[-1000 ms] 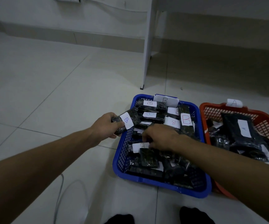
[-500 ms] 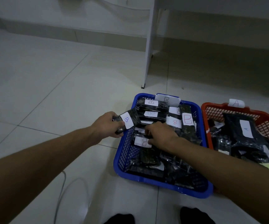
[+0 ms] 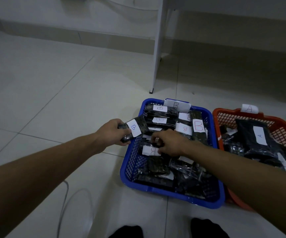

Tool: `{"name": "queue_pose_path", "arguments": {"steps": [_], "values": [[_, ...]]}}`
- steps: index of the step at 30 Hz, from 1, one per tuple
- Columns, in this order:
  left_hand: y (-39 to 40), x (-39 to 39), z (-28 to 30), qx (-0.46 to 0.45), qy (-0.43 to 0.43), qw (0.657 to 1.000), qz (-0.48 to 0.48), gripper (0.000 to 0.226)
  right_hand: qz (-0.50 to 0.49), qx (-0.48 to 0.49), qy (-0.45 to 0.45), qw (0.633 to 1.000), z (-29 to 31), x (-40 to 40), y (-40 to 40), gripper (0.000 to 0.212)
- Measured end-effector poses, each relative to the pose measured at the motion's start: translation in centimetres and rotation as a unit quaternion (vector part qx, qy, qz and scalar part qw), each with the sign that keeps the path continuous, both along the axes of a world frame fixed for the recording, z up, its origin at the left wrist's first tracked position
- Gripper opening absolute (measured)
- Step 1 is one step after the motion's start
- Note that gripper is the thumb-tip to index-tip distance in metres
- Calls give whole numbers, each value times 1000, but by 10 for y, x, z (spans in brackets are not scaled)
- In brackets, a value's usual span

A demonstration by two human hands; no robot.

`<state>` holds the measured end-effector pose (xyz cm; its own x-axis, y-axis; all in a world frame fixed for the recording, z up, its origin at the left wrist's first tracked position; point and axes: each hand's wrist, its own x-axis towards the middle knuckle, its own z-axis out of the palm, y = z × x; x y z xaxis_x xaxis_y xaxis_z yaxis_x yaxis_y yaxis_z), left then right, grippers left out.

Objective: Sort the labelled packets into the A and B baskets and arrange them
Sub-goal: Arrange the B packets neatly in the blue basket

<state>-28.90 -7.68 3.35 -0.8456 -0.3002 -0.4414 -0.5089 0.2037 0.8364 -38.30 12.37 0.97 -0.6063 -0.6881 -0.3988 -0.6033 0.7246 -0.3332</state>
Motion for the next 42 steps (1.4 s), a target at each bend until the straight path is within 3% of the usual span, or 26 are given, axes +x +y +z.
{"name": "queue_pose_path", "arguments": {"steps": [4,8,10,16,22,24,26,29,32,35,39,42], "values": [[-1,1,-1,1,4,1000,0,18,6,0,-24,1000,2,-5,-1,33],[-1,1,-1,6,7,1000,3,19,29,28,109,993,-2,2,-5,19],[-1,1,-1,7,10,1000,5,18,35,17,134,990,-4,7,-8,19],[-1,2,0,5,6,1000,0,18,76,39,89,992,-1,7,-16,38],[-2,4,0,-3,14,1000,-4,18,65,1,79,995,5,10,-11,26],[-2,4,0,-13,19,1000,-6,16,86,-8,28,996,14,15,-4,39],[-1,4,0,-38,24,999,-13,12,121,45,-5,992,22,23,0,60],[1,5,2,-82,22,996,-21,8,138,77,40,987,17,32,2,63],[1,5,3,-74,21,997,2,12,91,21,29,995,19,33,-1,43],[-2,7,6,-17,27,999,45,23,-38,-93,20,995,26,23,-4,20],[-1,8,8,24,22,998,55,32,-263,-216,-57,938,9,11,-8,10],[-1,8,5,17,13,999,43,31,-303,-220,-56,925,-13,13,-12,11]]}}
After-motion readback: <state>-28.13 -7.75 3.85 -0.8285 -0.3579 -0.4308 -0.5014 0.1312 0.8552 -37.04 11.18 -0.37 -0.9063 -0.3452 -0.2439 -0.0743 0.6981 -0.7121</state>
